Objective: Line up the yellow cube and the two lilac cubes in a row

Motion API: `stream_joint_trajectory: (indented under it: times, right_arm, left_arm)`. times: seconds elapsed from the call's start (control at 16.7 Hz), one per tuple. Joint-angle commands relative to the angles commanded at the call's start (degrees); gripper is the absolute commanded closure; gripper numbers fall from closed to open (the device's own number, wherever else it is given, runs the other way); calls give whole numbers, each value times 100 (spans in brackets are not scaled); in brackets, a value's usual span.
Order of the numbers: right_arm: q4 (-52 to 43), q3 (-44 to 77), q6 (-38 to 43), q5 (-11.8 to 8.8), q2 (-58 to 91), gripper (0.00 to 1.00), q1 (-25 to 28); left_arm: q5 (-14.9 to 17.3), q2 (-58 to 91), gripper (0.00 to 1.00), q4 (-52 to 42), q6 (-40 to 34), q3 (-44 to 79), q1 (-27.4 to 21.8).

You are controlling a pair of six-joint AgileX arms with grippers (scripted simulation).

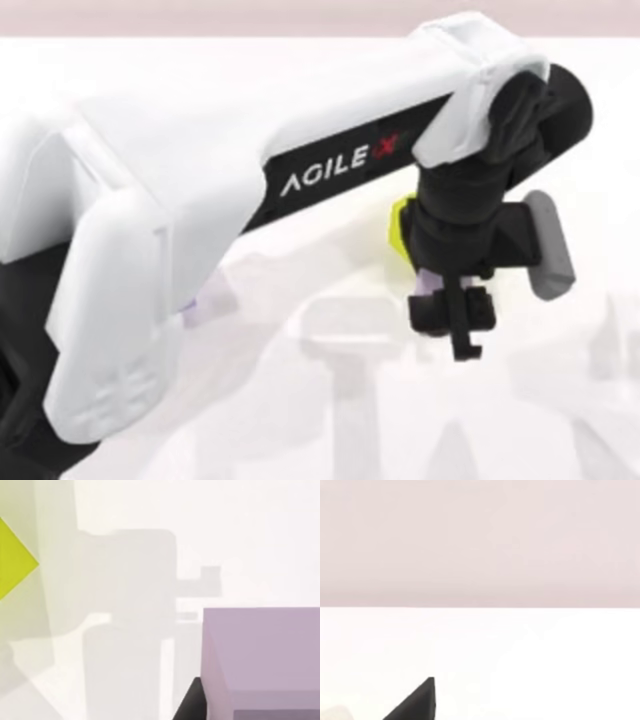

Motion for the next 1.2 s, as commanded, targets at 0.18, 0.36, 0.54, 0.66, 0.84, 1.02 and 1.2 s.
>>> stream_joint_trajectory:
  times: [0.18, 0.36, 0.54, 0.66, 0.84, 1.02, 1.2]
  right_arm:
    - [0, 0, 0, 0, 0, 0, 0]
    - [0, 0, 0, 0, 0, 0, 0]
    - [0, 0, 0, 0, 0, 0, 0]
    - [0, 0, 0, 0, 0, 0, 0]
    - [0, 0, 0, 0, 0, 0, 0]
    - [0, 0, 0, 0, 0, 0, 0]
    - [0, 0, 0, 0, 0, 0, 0]
  left_arm:
    - [0, -2, 100, 0, -3, 0, -8]
    - [4, 38, 100, 104, 8, -84, 2]
    - [2, 123, 100, 656, -24, -494, 5]
    - [7, 217, 100, 1093, -25, -829, -19]
    - [3, 289, 100, 1382, -28, -1091, -36]
    - [3, 289, 100, 1382, -28, -1091, -36]
    - [3, 289, 77, 1382, -28, -1091, -36]
